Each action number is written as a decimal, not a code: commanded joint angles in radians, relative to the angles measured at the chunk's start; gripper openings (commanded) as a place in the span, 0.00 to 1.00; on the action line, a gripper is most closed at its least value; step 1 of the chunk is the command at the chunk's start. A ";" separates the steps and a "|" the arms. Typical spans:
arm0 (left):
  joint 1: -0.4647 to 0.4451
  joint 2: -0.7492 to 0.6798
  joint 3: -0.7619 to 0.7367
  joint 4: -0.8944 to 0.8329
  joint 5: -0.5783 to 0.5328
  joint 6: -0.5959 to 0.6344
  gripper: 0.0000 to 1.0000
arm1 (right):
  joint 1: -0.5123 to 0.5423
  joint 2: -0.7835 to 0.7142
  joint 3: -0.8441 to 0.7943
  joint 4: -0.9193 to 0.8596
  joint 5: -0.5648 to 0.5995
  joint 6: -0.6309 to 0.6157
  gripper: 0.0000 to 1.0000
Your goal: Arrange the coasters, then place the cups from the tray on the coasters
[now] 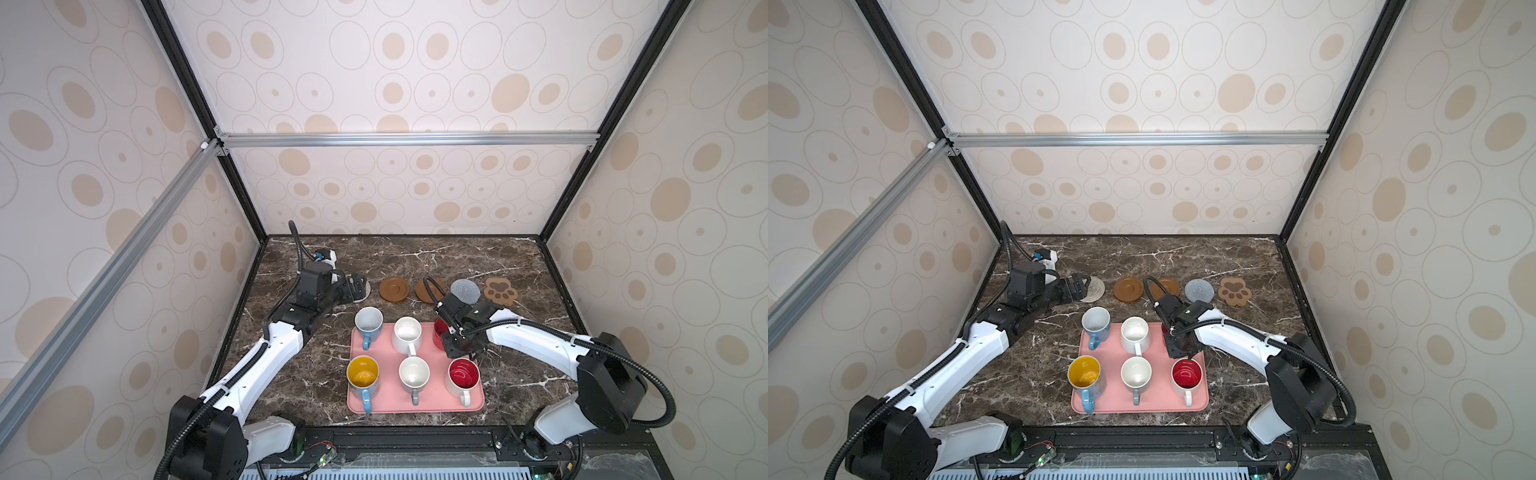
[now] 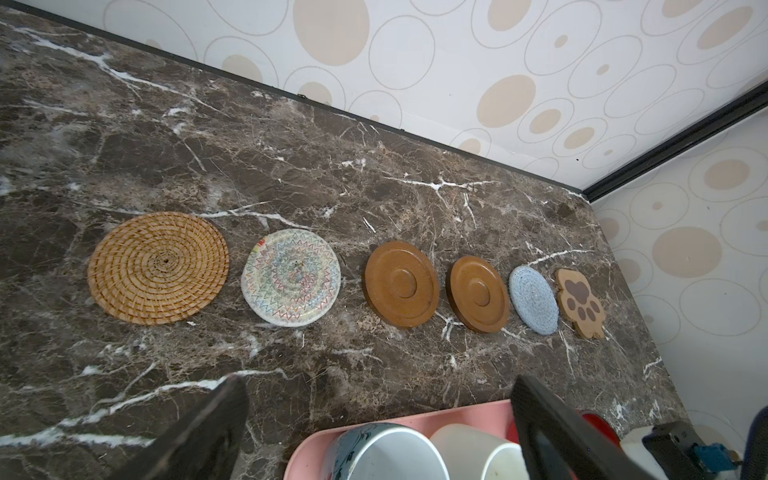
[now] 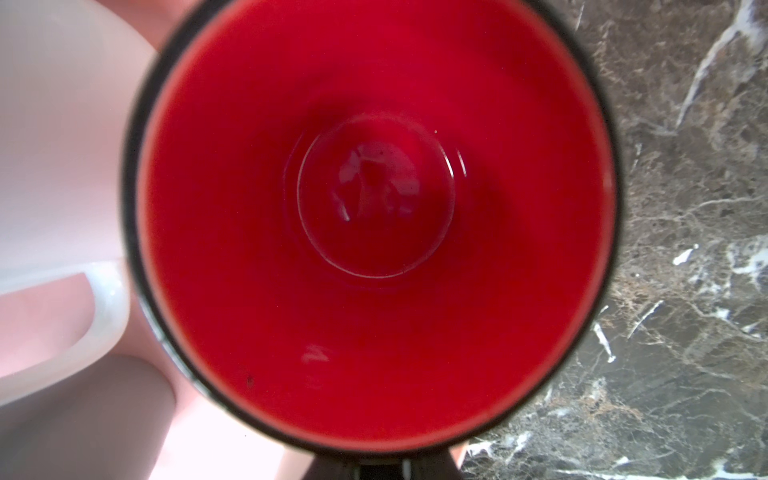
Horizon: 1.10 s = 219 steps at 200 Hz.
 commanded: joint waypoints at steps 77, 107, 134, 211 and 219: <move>-0.007 -0.024 0.008 0.014 -0.014 -0.010 1.00 | 0.008 -0.061 0.026 -0.011 0.044 -0.006 0.13; -0.007 -0.024 0.009 0.012 -0.014 -0.012 1.00 | 0.008 -0.067 0.035 -0.015 0.046 -0.007 0.13; -0.007 -0.027 0.009 0.013 -0.014 -0.012 1.00 | 0.008 -0.074 0.042 -0.015 0.048 -0.008 0.13; -0.007 -0.030 0.007 0.009 -0.015 -0.009 1.00 | 0.008 -0.086 0.068 -0.024 0.078 -0.032 0.13; -0.007 -0.031 0.007 0.010 -0.015 -0.007 1.00 | 0.007 -0.086 0.070 -0.026 0.083 -0.035 0.13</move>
